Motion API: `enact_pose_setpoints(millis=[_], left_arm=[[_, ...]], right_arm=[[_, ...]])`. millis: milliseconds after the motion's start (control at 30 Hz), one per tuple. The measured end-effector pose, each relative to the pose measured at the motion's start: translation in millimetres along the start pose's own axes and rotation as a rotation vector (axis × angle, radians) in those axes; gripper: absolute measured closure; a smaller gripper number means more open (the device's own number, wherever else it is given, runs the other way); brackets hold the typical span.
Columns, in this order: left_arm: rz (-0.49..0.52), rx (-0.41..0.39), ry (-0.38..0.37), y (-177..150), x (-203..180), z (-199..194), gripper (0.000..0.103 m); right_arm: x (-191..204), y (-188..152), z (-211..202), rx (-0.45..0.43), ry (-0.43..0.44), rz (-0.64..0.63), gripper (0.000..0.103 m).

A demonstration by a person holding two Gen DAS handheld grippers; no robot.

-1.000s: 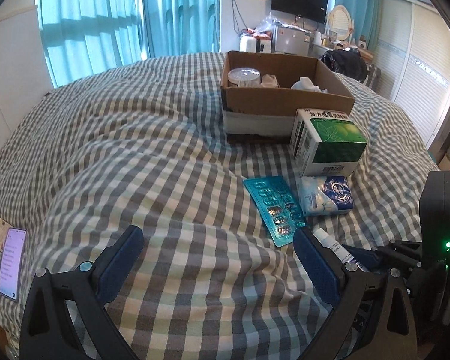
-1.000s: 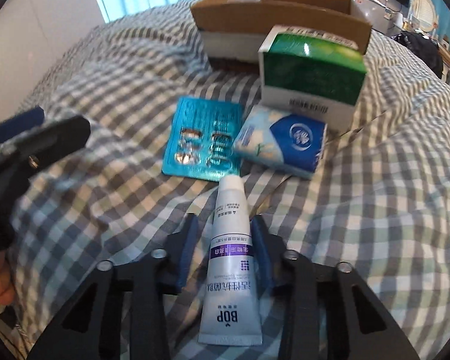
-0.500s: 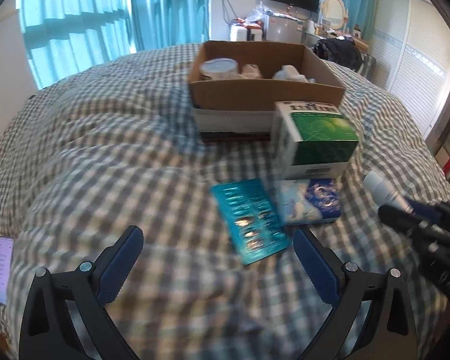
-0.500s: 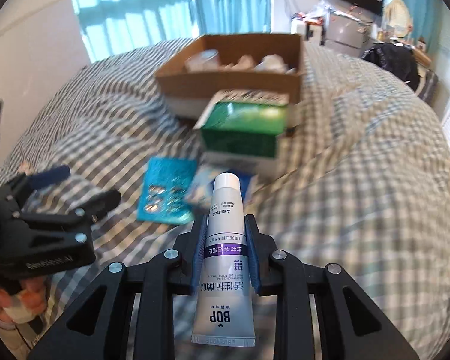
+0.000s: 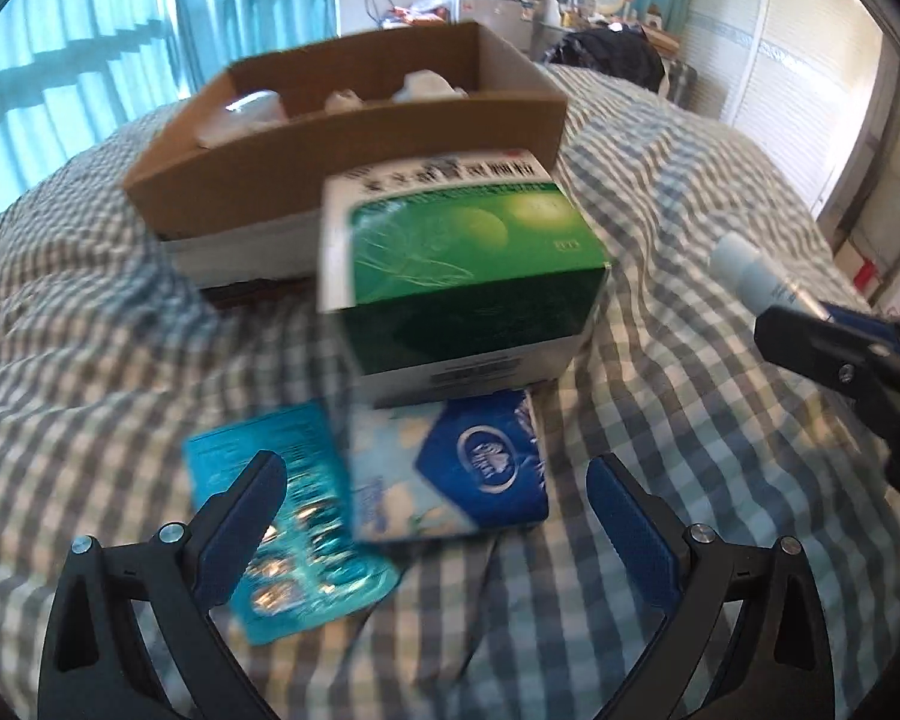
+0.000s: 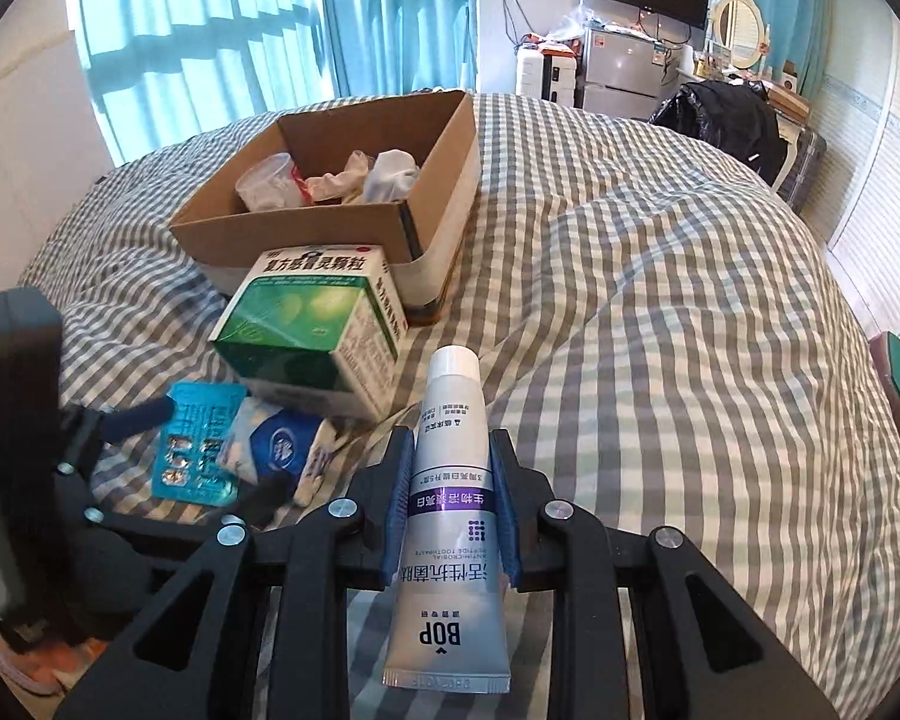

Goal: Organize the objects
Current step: 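Grasp the white BOP toothpaste tube with the right tool while the left tool grasps the blue tissue pack, then carry the toothpaste tube and tissue pack over the cardboard box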

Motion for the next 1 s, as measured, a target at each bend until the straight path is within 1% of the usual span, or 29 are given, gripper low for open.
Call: enact_pose_setpoints(millis=[67, 133, 200, 267, 333, 500, 633, 800, 1000], left_arm=[[0.009, 0.022, 0.003, 1, -5, 14, 0.0], [-0.001, 0.042, -0.012, 2, -5, 24, 0.0], [-0.01, 0.056, -0.028, 2, -5, 32, 0.005], [-0.021, 0.083, -0.043, -1, -3, 39, 0.026], [-0.024, 0.096, -0.047, -3, -2, 40, 0.026], [-0.003, 0.079, -0.047, -5, -4, 26, 0.027], [-0.002, 0.064, -0.043, -8, 0, 5, 0.027], [-0.003, 0.04, -0.01, -11, 11, -26, 0.027], [-0.018, -0.002, 0.008, -8, 32, -60, 0.027]], right_arm=[[-3, 1, 6, 0.003, 0.024, 0.014, 0.078], [-4, -2, 11, 0.011, 0.041, 0.026, 0.078], [-5, -7, 14, 0.019, 0.057, 0.036, 0.078], [-4, -9, 17, 0.024, 0.066, 0.041, 0.078], [-3, -9, 17, 0.025, 0.068, 0.039, 0.078], [-1, -9, 13, 0.016, 0.055, 0.031, 0.078], [4, -11, 5, 0.01, 0.034, 0.015, 0.078], [18, -17, -6, 0.007, 0.032, 0.001, 0.078], [38, -14, -27, -0.018, 0.029, -0.024, 0.078]])
Point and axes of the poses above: each gripper's, at about its wrist camera, not at the fingertips, and z roughly the way its jaws point, x to its left, y to its top, the point moved 6 cm from there along z, roughly the way its jaws point, and after that the axes turned 7 degrees about y, right-handed, at the moved point
